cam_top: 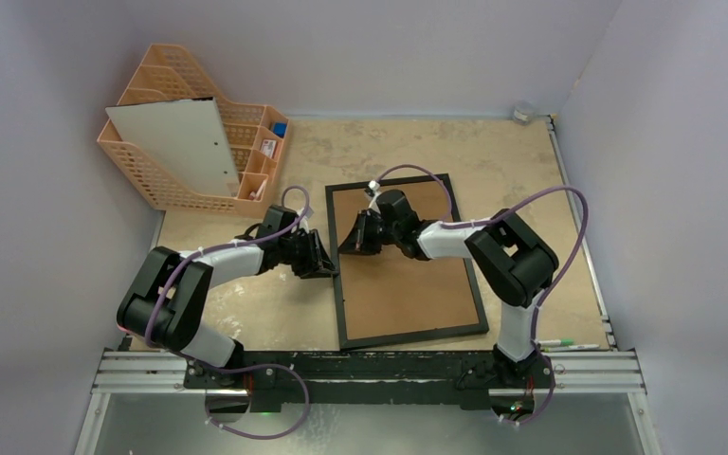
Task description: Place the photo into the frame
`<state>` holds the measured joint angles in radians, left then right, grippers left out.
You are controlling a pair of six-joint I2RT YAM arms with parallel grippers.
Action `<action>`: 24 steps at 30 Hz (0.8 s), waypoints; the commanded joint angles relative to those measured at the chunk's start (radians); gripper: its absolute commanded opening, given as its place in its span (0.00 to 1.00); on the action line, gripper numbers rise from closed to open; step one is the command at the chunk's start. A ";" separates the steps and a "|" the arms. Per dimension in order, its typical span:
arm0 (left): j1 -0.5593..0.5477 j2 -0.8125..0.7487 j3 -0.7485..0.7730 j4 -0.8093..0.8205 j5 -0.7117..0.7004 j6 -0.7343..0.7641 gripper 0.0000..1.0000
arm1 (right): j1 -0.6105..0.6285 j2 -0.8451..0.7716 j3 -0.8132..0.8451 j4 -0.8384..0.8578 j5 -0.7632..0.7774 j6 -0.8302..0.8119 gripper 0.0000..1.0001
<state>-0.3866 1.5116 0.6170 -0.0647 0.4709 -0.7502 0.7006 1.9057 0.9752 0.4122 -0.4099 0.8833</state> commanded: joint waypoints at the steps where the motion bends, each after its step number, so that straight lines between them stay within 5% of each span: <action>1: 0.006 0.028 -0.025 -0.092 -0.101 0.029 0.27 | 0.003 -0.044 0.024 0.066 -0.029 0.006 0.02; 24: 0.006 0.042 -0.024 -0.092 -0.106 0.028 0.27 | 0.002 0.069 0.025 -0.031 -0.068 -0.025 0.01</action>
<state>-0.3866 1.5143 0.6170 -0.0612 0.4725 -0.7506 0.6994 1.9450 0.9936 0.4427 -0.4477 0.8883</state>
